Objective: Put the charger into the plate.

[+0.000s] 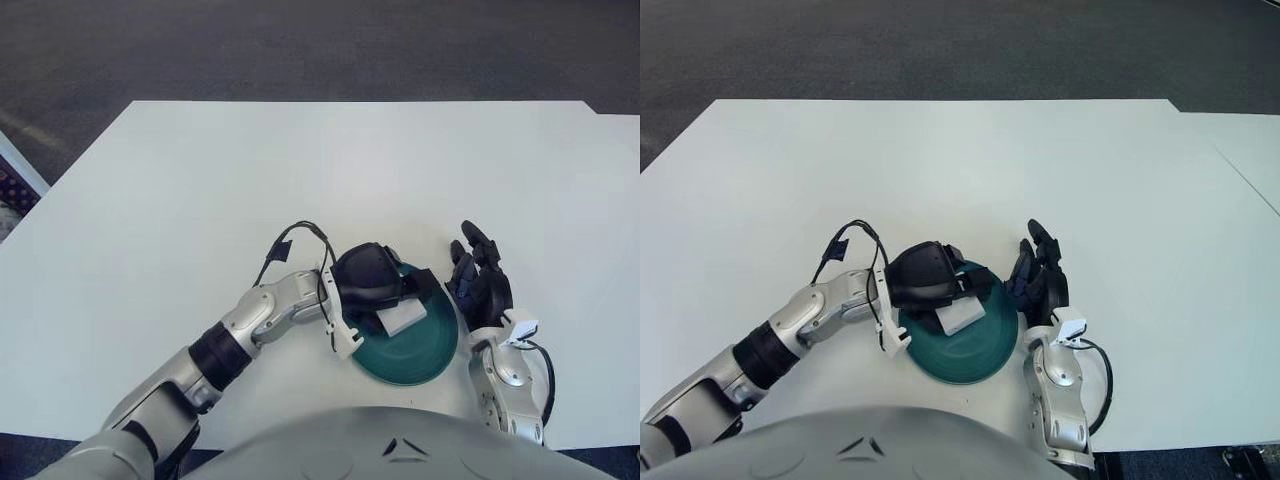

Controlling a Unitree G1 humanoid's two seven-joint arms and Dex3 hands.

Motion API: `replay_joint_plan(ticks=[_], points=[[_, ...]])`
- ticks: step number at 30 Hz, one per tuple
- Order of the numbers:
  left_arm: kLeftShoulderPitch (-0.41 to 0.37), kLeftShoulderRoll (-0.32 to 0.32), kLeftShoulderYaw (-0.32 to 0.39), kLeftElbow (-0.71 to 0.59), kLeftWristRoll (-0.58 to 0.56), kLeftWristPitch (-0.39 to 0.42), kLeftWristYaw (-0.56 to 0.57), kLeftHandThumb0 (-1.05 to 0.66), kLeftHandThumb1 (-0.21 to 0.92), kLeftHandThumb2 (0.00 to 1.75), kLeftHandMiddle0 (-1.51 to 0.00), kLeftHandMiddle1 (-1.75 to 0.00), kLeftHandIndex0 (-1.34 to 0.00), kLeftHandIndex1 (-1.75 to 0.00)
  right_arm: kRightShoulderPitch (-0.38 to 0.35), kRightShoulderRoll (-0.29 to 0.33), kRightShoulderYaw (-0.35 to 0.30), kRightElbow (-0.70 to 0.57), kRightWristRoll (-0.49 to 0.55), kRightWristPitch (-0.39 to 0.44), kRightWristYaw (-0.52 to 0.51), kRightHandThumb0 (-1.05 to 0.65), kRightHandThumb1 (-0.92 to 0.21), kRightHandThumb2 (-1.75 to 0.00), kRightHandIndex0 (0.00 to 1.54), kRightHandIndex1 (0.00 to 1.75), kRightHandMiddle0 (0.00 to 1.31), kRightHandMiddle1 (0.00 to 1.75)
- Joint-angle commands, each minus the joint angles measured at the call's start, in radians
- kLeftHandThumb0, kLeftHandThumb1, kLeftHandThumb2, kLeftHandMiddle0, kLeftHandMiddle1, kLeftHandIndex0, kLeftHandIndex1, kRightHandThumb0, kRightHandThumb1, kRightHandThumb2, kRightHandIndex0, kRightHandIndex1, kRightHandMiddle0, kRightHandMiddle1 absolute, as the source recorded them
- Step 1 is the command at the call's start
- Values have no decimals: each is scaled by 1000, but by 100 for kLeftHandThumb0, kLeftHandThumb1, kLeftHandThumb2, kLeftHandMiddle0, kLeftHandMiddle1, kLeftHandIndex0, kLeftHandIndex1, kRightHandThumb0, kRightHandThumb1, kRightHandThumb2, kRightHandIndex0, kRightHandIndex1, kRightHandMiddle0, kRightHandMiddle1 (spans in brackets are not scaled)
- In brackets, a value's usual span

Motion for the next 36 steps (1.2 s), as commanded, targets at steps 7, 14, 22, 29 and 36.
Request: replay_joint_plan(ticks=[7,14,22,29,36], points=[[-32,0,5,64,6,-16,69,-46,37,124,-114,-175,-57,-175,25,-13,0,53,-20,51,-6,-80,-92,-89,15,1,0,45],[-17,8,35,48,8,-10,123,-55,73,69,-90,-175,-36,-159,9,-1,-13,109,-14,3,-11,-74,-92,-90,18,2,0,45],[-8,19,32,8,32,44,77,-89,91,64,-31,-142,-8,-128,-19,41,-39,178,64,-63,13,-68,-92,-89,22,2,0,52],[-9,33,49,-26,-4,65,20,-96,92,80,-32,-53,-1,-91,-38,36,-43,218,34,-146,15,-67,-92,-89,25,3,0,58],[5,31,68,-41,-49,66,17,-97,92,84,-33,-19,0,-73,-34,-5,-19,243,-116,-223,-33,-71,-92,-91,27,2,0,52]])
